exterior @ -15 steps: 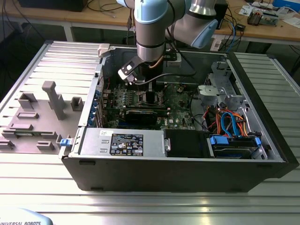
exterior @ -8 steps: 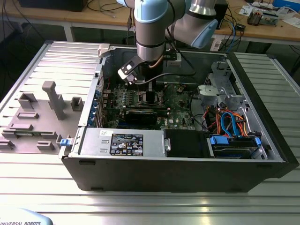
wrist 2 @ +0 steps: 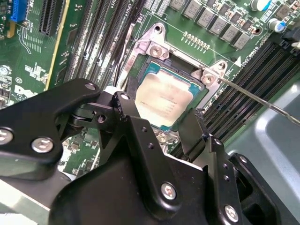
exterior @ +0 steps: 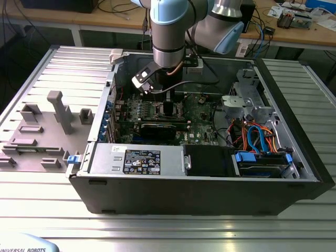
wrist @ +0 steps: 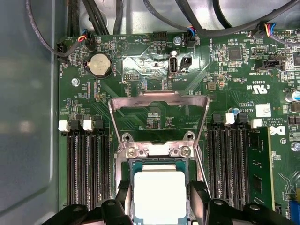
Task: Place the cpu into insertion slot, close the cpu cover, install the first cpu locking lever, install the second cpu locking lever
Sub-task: 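Place the cpu into insertion slot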
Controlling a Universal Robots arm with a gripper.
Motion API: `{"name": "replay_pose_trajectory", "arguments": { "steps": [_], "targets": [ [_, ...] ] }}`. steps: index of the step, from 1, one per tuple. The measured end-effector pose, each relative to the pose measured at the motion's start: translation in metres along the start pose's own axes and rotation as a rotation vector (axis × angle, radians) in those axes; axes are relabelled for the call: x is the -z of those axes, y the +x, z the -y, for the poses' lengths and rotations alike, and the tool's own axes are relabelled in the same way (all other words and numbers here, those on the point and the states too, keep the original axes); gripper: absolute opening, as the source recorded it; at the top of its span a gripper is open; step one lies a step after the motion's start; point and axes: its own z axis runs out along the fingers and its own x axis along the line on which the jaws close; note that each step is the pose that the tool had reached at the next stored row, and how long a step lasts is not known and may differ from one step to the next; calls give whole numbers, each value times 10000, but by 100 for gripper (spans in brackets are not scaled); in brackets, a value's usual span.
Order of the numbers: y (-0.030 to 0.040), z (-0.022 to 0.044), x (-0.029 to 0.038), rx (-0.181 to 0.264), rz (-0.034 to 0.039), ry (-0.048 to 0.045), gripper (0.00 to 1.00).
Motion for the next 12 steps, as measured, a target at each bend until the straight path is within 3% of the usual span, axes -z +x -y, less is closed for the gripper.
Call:
{"name": "replay_pose_trajectory", "arguments": {
  "steps": [7,9,10,11,12],
  "targets": [
    [2,-11,95,-1,3,101,60],
    [3,-18,125,-2,6,149,47],
    [3,-22,130,-2,7,166,47],
    [3,-28,136,-2,9,189,35],
    [3,-29,136,-3,9,194,29]
  ]
}}
